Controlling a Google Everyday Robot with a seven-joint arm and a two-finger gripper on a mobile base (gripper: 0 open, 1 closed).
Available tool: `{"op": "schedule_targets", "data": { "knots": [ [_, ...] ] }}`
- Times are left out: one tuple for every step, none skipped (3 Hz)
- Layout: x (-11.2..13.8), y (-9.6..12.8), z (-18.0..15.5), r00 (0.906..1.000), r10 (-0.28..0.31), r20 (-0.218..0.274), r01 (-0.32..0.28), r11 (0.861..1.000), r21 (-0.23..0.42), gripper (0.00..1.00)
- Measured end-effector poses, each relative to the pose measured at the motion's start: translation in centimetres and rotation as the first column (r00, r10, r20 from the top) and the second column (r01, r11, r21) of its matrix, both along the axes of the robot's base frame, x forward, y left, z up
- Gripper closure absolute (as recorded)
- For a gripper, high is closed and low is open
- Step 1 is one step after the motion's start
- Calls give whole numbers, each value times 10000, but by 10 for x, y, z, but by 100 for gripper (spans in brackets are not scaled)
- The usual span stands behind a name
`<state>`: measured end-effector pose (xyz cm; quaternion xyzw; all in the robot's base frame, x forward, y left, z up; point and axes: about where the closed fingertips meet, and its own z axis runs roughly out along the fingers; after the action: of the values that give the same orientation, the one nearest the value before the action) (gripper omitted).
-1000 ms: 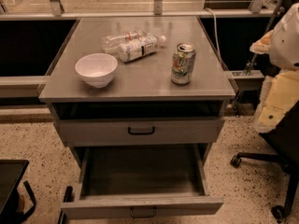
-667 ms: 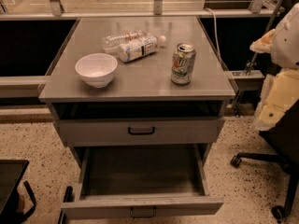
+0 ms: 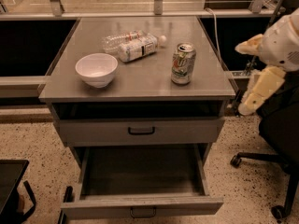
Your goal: Place 7up can into middle drawer
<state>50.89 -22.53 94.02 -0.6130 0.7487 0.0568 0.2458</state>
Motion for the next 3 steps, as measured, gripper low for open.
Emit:
{"op": "schedule_targets", "data": {
  "knots": [
    [37, 11, -17, 9980, 577, 249, -600, 9927, 1049, 0],
    [61, 20, -26, 9939, 952, 555, -1034, 9799, 1705, 0],
    [78, 22, -33, 9866, 993, 1296, -1327, 9501, 2823, 0]
  ]
}}
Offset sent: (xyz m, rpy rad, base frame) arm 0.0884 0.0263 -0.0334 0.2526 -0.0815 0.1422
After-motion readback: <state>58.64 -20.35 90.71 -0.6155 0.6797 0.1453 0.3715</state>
